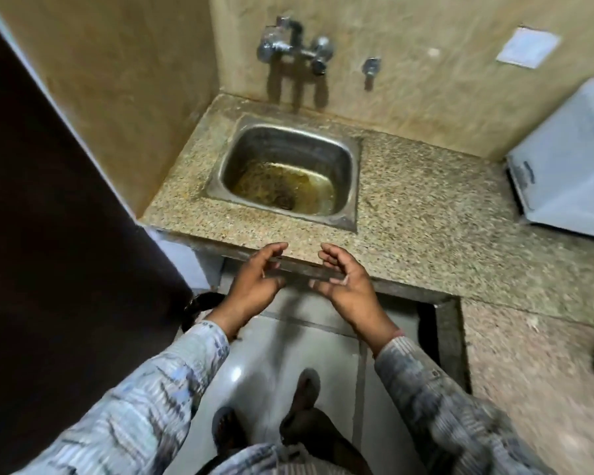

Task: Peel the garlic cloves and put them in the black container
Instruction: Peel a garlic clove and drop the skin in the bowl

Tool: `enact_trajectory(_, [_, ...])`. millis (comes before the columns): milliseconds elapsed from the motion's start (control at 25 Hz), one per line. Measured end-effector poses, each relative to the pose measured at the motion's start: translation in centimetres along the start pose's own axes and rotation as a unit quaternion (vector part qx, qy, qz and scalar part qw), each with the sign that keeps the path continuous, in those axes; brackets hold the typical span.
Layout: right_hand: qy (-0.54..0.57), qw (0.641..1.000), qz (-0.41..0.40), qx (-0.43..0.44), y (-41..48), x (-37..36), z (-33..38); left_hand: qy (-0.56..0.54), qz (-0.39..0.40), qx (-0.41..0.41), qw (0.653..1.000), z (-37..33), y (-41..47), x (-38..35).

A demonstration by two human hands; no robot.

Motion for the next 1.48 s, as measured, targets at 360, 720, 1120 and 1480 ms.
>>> enact_trajectory(360, [0.050, 0.967, -0.249, -0.027, -7.9, 18.1, -1.8, 0.003, 0.215, -0.102, 0.971, -10.8, 0.9, -18.3])
enact_trajectory(720, [0.021, 0.904, -0.421, -0.070, -12.5, 35.0, -9.3, 0.043, 0.370, -0.151, 0.916, -16.5, -0.3, -40.9])
enact_trajectory(1120, [-0.062, 0.773, -0.570, -0.272, -13.9, 45.3, -18.7, 0.155, 0.474, -0.170, 0.850, -16.0, 0.4, -56.7])
enact_trajectory(1480, [-0.153, 0.733, -0.512, -0.421, -7.5, 48.9, -25.8, 0.322, 0.462, -0.253, 0.786, -14.3, 7.5, -64.7])
Point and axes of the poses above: each hand's wrist, its own y-axis towards the middle knuckle, its own x-axis out of the back of the hand, z = x × y, the point moved 2 cm from there along y, towards the middle knuckle, and after that the axes turned 8 degrees about -z, right-handed, at the moved point
